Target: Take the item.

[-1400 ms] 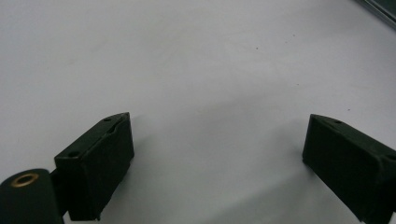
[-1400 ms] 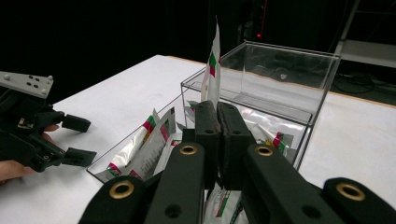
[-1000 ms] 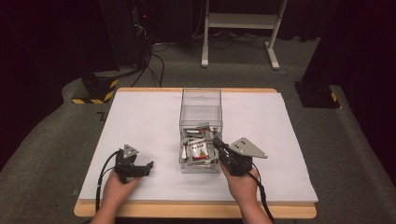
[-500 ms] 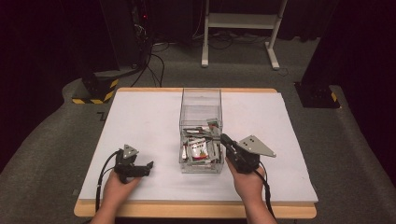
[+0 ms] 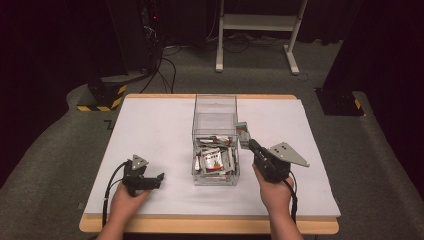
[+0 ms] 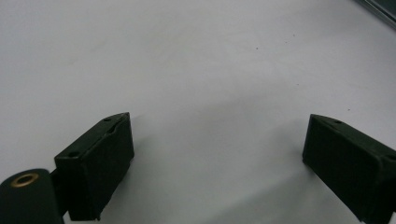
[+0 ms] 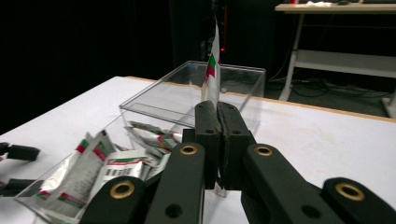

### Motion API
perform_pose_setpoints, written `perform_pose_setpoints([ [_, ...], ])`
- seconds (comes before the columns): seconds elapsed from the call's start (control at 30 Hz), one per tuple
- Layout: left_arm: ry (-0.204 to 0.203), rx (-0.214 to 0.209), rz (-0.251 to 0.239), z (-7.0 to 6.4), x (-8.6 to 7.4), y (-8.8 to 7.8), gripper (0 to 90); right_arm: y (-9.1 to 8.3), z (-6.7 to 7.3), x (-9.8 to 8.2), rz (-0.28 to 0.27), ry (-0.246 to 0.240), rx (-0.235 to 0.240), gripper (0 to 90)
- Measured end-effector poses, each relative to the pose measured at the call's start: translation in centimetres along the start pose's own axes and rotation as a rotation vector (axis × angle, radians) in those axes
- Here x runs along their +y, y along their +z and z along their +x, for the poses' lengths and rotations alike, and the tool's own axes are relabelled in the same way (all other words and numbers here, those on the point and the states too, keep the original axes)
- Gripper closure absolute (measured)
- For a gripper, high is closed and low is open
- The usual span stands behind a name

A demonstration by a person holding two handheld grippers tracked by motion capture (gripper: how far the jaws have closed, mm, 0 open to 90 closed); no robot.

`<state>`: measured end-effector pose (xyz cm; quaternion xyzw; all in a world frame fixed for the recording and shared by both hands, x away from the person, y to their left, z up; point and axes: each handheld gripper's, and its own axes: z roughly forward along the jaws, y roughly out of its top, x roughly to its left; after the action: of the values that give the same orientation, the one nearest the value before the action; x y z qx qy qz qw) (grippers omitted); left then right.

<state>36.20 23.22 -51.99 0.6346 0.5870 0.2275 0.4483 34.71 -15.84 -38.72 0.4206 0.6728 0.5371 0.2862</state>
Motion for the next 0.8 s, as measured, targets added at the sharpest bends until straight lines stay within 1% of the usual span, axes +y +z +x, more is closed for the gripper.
perform_pose_setpoints([
  [0.03, 0.000, 0.000, 0.000, 0.0, 0.0, 0.0, 8.9, 0.0, 0.0, 0.0, 0.000, 0.000, 0.000, 88.9],
  [0.07, 0.001, 0.000, 0.002, 0.0, 0.0, 0.0, 8.9, -0.1, -0.6, 0.0, 0.001, 0.005, -0.020, 88.9],
  [0.1, 0.001, 0.000, 0.002, 0.0, 0.0, 0.0, 8.9, -0.1, -0.6, 0.0, 0.001, 0.005, -0.020, 88.9],
  [0.13, 0.002, 0.000, 0.002, 0.0, 0.0, 0.0, 8.9, -0.2, -1.1, -0.1, 0.000, 0.016, -0.034, 88.9],
  [0.2, 0.002, 0.000, 0.002, 0.0, 0.0, 0.0, 8.9, -0.2, -1.3, -0.2, 0.002, 0.016, -0.040, 88.9],
  [0.27, 0.000, 0.000, 0.001, 0.0, 0.0, 0.0, 8.9, -0.2, -2.0, -0.4, 0.006, 0.023, -0.064, 88.9],
  [0.33, -0.003, 0.000, -0.002, 0.0, 0.0, 0.0, 8.9, -0.2, -2.2, -0.4, 0.008, 0.028, -0.069, 88.9],
  [0.43, 0.002, 0.000, 0.002, 0.0, 0.0, 0.0, 8.9, -0.2, -2.8, -0.6, 0.013, 0.031, -0.092, 88.9],
  [0.47, 0.002, 0.000, 0.002, 0.0, 0.0, 0.0, 8.9, -0.2, -3.1, -0.8, 0.018, 0.030, -0.106, 88.9],
  [0.5, 0.001, 0.000, 0.001, 0.0, 0.0, 0.0, 8.9, -0.2, -3.1, -0.8, 0.018, 0.030, -0.106, 88.9],
  [0.53, 0.002, 0.000, 0.002, 0.0, 0.0, 0.0, 8.9, -0.1, -3.4, -0.9, 0.020, 0.026, -0.121, 89.0],
  [0.57, 0.002, 0.000, 0.002, 0.0, 0.0, 0.0, 8.9, -0.1, -3.4, -0.9, 0.020, 0.026, -0.121, 89.0],
  [0.6, -0.002, 0.000, -0.002, 0.0, 0.0, 0.0, 8.9, 0.0, -3.8, -1.1, 0.029, 0.026, -0.137, 88.9],
  [0.67, 0.001, 0.000, 0.001, 0.0, 0.0, 0.0, 8.9, 0.0, -4.0, -1.2, 0.034, 0.030, -0.141, 88.9],
  [0.8, 0.002, 0.000, 0.002, 0.0, 0.0, 0.0, 8.9, 0.3, -4.9, -1.8, 0.055, 0.044, -0.161, 88.9],
])
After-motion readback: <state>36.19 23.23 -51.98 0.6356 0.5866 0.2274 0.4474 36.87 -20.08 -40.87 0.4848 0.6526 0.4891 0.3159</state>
